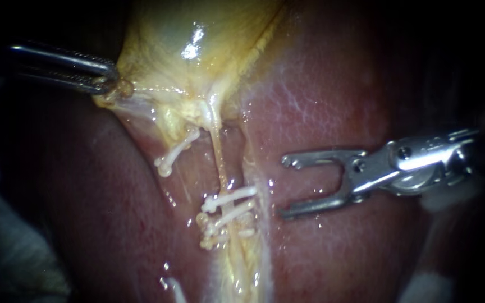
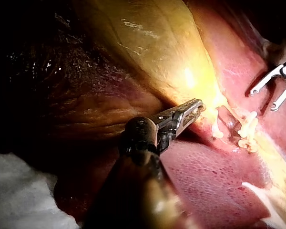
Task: Going back second clip right tube
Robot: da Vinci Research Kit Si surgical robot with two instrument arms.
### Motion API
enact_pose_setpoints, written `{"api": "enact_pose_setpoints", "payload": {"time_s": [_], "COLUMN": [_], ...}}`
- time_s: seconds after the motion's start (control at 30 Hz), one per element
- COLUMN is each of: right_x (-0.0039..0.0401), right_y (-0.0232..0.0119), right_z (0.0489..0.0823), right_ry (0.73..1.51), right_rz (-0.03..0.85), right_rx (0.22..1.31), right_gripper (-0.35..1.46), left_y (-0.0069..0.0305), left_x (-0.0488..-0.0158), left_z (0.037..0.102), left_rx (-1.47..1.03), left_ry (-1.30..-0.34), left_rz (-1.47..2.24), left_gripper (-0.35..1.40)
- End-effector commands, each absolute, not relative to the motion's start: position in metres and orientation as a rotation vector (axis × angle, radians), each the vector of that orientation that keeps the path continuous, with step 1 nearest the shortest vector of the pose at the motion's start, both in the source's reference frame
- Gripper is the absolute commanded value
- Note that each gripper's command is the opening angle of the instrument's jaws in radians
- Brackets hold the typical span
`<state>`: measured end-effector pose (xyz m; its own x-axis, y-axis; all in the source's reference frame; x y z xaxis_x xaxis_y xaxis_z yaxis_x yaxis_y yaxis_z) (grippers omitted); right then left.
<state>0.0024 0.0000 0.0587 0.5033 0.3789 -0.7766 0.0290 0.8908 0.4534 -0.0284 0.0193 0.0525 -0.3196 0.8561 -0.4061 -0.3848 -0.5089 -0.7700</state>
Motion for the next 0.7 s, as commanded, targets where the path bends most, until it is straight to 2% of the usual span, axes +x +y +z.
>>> {"api": "enact_pose_setpoints", "payload": {"time_s": [0.03, 0.23, 0.57, 0.7], "right_x": [0.0023, 0.0015, 0.0010, 0.0009], "right_y": [0.0002, 0.0009, 0.0011, 0.0012], "right_z": [0.0587, 0.0580, 0.0577, 0.0576], "right_ry": [1.029, 1.031, 1.034, 1.035], "right_rz": [0.222, 0.215, 0.209, 0.208], "right_rx": [0.442, 0.442, 0.455, 0.459], "right_gripper": [0.50, 0.50, 0.50, 0.50], "left_y": [0.0192, 0.0190, 0.0178, 0.0178], "left_x": [-0.0287, -0.0297, -0.0333, -0.0333], "left_z": [0.0529, 0.0548, 0.0590, 0.0590], "left_rx": [-1.051, -1.057, -1.041, -1.041], "left_ry": [-0.706, -0.696, -0.723, -0.723], "left_rz": [1.921, 1.923, 1.953, 1.954], "left_gripper": [-0.35, -0.35, -0.35, -0.35]}}
